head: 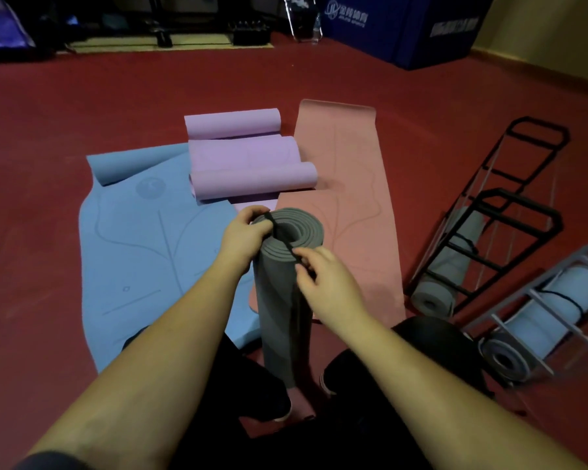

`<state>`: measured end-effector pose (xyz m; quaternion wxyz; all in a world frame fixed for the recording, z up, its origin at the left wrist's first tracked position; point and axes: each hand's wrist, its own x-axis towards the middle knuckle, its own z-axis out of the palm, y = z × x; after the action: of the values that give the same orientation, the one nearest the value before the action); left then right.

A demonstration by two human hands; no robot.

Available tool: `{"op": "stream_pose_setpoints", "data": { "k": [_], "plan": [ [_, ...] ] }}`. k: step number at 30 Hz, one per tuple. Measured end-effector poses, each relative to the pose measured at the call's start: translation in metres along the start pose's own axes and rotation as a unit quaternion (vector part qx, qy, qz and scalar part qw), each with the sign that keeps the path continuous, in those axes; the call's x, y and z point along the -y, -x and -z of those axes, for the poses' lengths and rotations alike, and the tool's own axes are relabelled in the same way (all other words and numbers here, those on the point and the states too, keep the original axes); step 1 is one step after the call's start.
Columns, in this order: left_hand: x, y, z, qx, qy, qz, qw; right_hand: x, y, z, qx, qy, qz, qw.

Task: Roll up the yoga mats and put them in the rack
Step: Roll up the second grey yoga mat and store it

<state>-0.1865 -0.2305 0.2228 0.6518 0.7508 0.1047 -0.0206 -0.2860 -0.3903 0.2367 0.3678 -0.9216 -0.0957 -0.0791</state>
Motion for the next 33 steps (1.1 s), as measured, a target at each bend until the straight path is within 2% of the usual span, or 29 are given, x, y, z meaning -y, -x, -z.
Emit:
{"op": "stream_pose_setpoints", "data": {
  "k": [3, 7, 14, 17, 21, 25, 28, 31, 33],
  "plan": [
    [0.002, 0.002, 0.001, 0.003, -0.006, -0.004, 1.000, 0.006, 0.020, -0.017, -0.024, -0.056, -0.034, 0.998],
    [-0.003, 0.016, -0.007, 0.019, -0.029, -0.028, 0.999, 0.021, 0.021, -0.033, -0.020, -0.016, 0.094, 0.995],
    [0.002, 0.018, 0.000, 0.050, -0.027, -0.034, 0.998, -0.013, 0.017, -0.046, 0.066, 0.143, 0.207, 0.966],
    [0.004, 0.018, 0.001, 0.071, -0.051, -0.042, 0.995, -0.011, 0.011, -0.042, 0.073, 0.160, 0.207, 0.963],
    [-0.003, 0.011, 0.010, 0.125, -0.148, -0.054, 0.980, -0.012, 0.009, -0.041, 0.080, 0.184, 0.224, 0.954],
    [-0.010, 0.014, 0.008, 0.093, -0.207, -0.068, 0.972, -0.019, 0.012, -0.042, 0.094, 0.159, 0.231, 0.955],
    [-0.010, 0.017, 0.004, 0.080, -0.197, -0.069, 0.975, -0.020, 0.020, -0.040, 0.048, 0.077, 0.205, 0.975],
    [-0.008, 0.020, 0.002, 0.085, -0.181, -0.069, 0.977, -0.020, 0.029, -0.032, -0.068, -0.019, 0.190, 0.979],
    [-0.007, 0.022, 0.002, 0.084, -0.176, -0.068, 0.978, -0.014, 0.028, -0.026, -0.141, -0.105, 0.140, 0.974]
  ]
}}
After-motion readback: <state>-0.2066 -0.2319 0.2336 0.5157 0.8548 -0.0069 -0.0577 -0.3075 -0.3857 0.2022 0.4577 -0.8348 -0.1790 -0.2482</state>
